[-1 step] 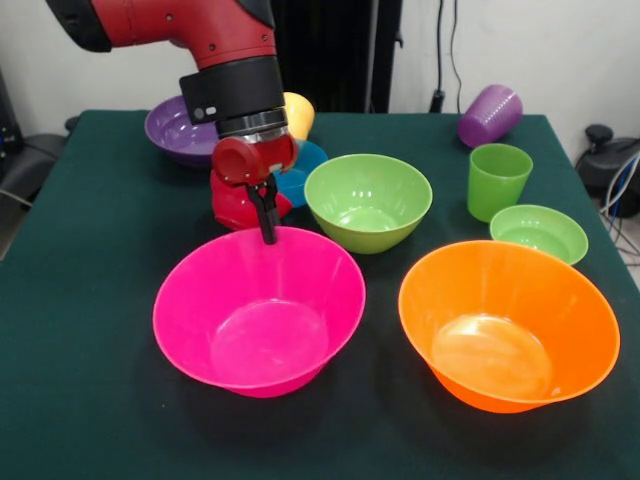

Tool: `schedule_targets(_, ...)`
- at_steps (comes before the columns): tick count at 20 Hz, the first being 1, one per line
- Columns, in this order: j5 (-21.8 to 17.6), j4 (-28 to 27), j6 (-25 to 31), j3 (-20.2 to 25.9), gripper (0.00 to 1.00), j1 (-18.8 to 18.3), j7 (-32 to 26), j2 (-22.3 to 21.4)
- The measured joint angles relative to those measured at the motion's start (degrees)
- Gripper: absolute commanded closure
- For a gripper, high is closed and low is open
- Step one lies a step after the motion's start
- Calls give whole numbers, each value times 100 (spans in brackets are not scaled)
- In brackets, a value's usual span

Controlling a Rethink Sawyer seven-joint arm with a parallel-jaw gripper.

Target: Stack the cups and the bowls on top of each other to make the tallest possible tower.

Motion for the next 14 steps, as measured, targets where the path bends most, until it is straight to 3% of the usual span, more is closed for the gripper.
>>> schedule_targets(5,234,268,321,486,100,-411,-7,-221)
schedule_targets(8,740,614,1181,1385,100,-1268,-172,-364)
schedule_targets(10,925,707,1581,1710,100,-1589,-301,-383)
schedule_targets(11,1117,780,2052,2046,100,-1915,-498,-390)
schedule_targets(14,1335,844,2776,2518,100,-2334,-915,-390)
